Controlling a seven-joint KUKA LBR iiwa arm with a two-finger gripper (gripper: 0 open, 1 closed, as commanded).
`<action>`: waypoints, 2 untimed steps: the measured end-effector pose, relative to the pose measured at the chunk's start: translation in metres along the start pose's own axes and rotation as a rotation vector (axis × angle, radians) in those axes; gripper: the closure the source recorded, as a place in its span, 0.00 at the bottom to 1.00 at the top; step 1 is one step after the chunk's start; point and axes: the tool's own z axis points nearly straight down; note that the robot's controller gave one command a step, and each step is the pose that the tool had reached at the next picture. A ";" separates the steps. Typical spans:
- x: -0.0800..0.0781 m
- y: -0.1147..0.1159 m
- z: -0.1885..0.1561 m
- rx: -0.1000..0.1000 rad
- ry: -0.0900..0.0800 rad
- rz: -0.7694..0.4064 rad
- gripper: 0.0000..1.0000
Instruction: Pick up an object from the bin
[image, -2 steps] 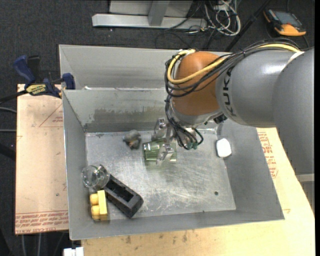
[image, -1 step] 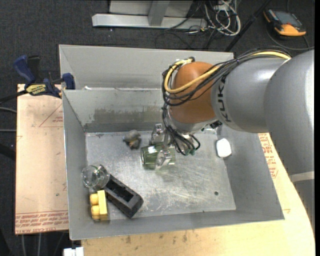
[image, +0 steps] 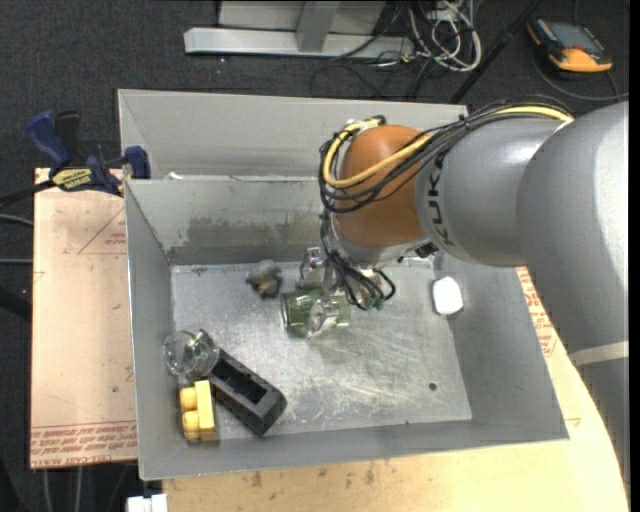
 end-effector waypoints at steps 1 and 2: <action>0.000 -0.002 0.001 -0.005 -0.001 -0.023 1.00; 0.003 0.006 -0.113 0.001 0.009 -0.062 1.00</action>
Offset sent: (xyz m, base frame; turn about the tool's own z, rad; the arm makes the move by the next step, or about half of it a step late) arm -0.0058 0.0048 0.1134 -0.0639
